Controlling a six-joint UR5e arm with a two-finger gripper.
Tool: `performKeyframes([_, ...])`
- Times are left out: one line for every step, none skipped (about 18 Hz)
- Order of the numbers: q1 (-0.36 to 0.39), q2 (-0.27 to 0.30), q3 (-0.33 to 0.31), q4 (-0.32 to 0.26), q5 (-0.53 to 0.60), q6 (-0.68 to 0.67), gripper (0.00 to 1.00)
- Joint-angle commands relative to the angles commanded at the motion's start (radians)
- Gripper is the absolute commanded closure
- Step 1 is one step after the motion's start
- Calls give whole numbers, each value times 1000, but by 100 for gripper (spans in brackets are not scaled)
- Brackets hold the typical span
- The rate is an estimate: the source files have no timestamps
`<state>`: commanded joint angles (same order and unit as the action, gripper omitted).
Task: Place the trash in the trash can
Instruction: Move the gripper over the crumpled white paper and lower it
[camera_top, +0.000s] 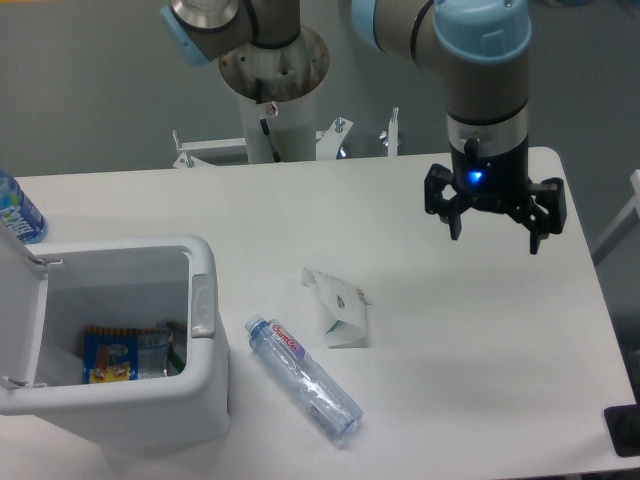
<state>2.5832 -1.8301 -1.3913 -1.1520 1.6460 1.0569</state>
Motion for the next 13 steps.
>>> performKeyframes([0,0,-2,0,-2,2,0])
performKeyframes([0,2,-5,2,-5,2,0])
performKeyframes([0,0,-5,2,-5,5,0])
performKeyframes([-2,0,-5,6,-3,0,0])
performKeyframes([-2,0,-8,18,-5,0,0])
performKeyframes([-6,0,-14,24,-8,0,0])
performKeyframes([-12,-2,-26,29,-8,0,0])
performKeyframes([-14,-2,-43,43,-8,0,0])
performKeyframes([-15,-2,-64,70,-9,0,0])
performKeyframes([-14,-2,-89,105,-12,0,0])
performKeyframes([-15,-2,-116,144,-18,-3,0])
performKeyframes([-15,-2,-135,176,-21,-15,0])
performKeyframes([-15,-2,-150,190,-21,-41,0])
